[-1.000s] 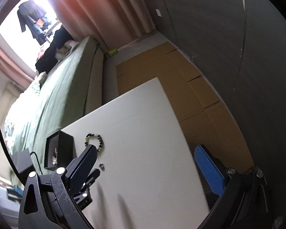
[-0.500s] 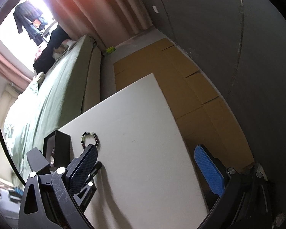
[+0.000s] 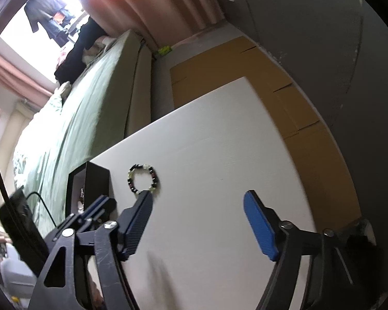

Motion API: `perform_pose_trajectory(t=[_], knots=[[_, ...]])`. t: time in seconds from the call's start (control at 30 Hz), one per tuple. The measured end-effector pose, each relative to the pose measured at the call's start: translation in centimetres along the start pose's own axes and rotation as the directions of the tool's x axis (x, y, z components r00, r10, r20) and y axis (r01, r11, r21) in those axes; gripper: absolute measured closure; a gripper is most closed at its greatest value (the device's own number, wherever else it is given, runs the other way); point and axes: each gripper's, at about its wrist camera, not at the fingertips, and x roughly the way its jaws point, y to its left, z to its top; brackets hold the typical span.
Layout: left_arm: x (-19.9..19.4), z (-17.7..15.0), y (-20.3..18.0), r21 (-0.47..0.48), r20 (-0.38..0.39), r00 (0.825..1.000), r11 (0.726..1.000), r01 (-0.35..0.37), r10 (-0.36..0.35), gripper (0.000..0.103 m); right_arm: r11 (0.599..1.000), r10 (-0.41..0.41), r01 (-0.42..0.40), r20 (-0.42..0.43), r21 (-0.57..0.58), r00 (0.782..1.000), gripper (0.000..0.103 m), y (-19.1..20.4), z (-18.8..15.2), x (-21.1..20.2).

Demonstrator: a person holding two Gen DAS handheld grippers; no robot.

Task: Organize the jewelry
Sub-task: 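Drop the silver ring into the box with the left gripper while the right gripper grasps the black-green bead bracelet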

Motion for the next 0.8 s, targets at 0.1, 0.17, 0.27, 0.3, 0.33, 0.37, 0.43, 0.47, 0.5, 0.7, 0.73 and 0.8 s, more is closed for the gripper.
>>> perform_pose_trajectory(t=[0.1, 0.17, 0.27, 0.3, 0.33, 0.37, 0.43, 0.47, 0.5, 0.7, 0.73, 0.8], knots=[[-0.8, 0.3, 1.2, -0.024, 0.01, 1.0, 1.0, 0.008, -0.008, 0.09, 1.0, -0.004, 0.004, -0.015, -0.008, 1.0, 0.035, 1.0, 0.0, 1.1], [-1.2, 0.4, 1.9, -0.04, 0.02, 1.0, 0.999, 0.008, -0.007, 0.09, 1.0, -0.001, 0.001, -0.023, -0.011, 1.0, 0.039, 1.6, 0.0, 1.9], [-2.1, 0.6, 2.8, -0.061, 0.037, 0.999, 0.998, 0.016, -0.014, 0.09, 1.0, 0.007, -0.008, -0.035, -0.015, 0.999, 0.045, 2.5, 0.2, 3.0], [-2.4, 0.7, 3.1, -0.066, 0.045, 0.999, 0.998, 0.017, -0.014, 0.09, 1.0, 0.005, -0.006, -0.037, -0.019, 0.999, 0.046, 2.8, 0.2, 3.4], [-2.7, 0.8, 3.5, -0.072, 0.052, 0.999, 0.997, 0.017, -0.013, 0.09, 1.0, 0.005, -0.005, -0.037, -0.023, 0.999, 0.048, 3.0, 0.3, 3.8], [-2.9, 0.9, 3.8, -0.076, 0.057, 0.998, 0.997, 0.017, -0.012, 0.09, 1.0, 0.004, -0.005, -0.038, -0.029, 0.999, 0.05, 3.3, 0.3, 4.1], [-3.2, 1.1, 4.4, -0.088, 0.064, 0.998, 0.996, 0.016, -0.01, 0.09, 0.999, 0.003, -0.004, -0.042, -0.039, 0.999, 0.056, 3.8, 0.4, 4.7], [-3.4, 1.2, 4.9, -0.1, 0.068, 0.998, 0.995, 0.016, -0.009, 0.09, 0.999, -0.001, -0.001, -0.042, -0.045, 0.999, 0.058, 3.9, 0.4, 5.0], [-3.5, 1.2, 5.2, -0.107, 0.07, 0.997, 0.994, 0.016, -0.009, 0.09, 0.999, -0.007, 0.005, -0.043, -0.053, 0.999, 0.059, 4.2, 0.5, 5.4], [-3.9, 1.3, 7.7, -0.169, 0.074, 0.997, 0.986, 0.006, 0.007, 0.09, 0.997, -0.02, 0.017, -0.047, -0.081, 0.999, 0.066, 4.9, 0.9, 6.9], [-3.9, 1.3, 8.0, -0.175, 0.074, 0.997, 0.984, 0.004, 0.009, 0.09, 0.996, -0.025, 0.021, -0.047, -0.087, 0.999, 0.066, 5.1, 0.9, 7.1], [-4.0, 1.3, 8.8, -0.193, 0.072, 0.997, 0.981, -0.002, 0.016, 0.09, 0.995, -0.033, 0.028, -0.049, -0.1, 0.998, 0.067, 5.3, 1.0, 7.7]])
